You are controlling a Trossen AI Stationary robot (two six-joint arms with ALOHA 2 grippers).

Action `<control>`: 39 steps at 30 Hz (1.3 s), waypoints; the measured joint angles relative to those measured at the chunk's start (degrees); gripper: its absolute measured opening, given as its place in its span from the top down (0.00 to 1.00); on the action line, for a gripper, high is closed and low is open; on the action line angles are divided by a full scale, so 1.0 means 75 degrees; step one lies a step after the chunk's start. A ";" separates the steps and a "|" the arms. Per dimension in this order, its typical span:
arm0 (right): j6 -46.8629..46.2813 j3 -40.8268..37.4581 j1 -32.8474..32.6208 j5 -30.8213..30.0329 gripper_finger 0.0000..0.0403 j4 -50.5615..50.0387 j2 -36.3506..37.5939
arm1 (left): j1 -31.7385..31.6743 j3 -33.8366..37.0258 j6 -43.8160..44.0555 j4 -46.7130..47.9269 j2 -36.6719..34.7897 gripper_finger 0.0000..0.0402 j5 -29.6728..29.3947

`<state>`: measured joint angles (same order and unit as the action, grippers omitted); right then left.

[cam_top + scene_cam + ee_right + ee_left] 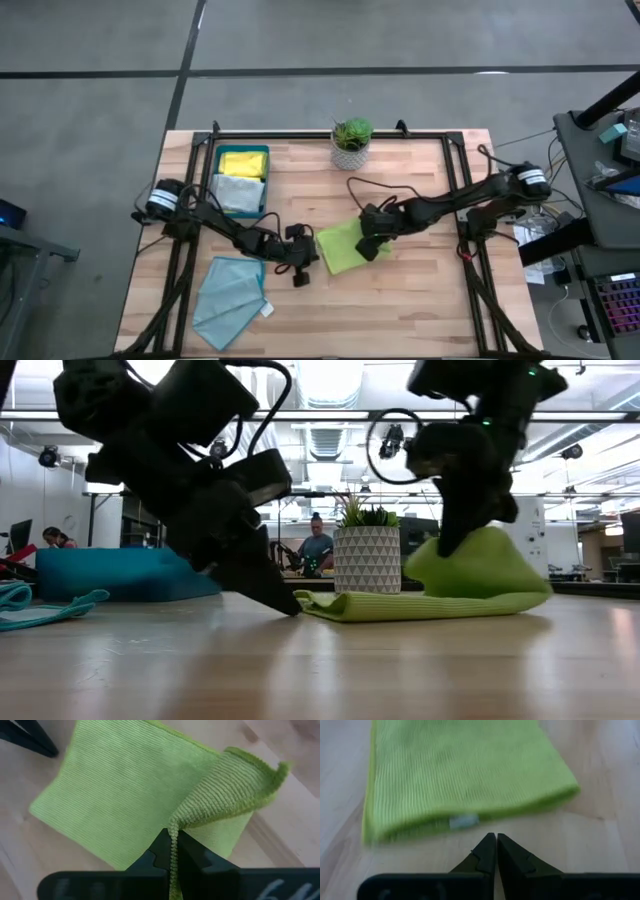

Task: Fold microfiber towels
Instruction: Fold the green towel

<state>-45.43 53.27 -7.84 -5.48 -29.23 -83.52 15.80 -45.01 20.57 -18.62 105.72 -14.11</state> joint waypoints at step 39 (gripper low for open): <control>0.0834 0.2312 -0.0056 0.0064 0.98 0.0510 -0.2453 | -0.0027 0.0009 -0.0040 -0.0263 0.0220 0.99 -0.0035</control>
<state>-39.18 70.61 -8.25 -5.00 -25.41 -101.92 15.59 -44.95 20.27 -20.60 107.37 -14.37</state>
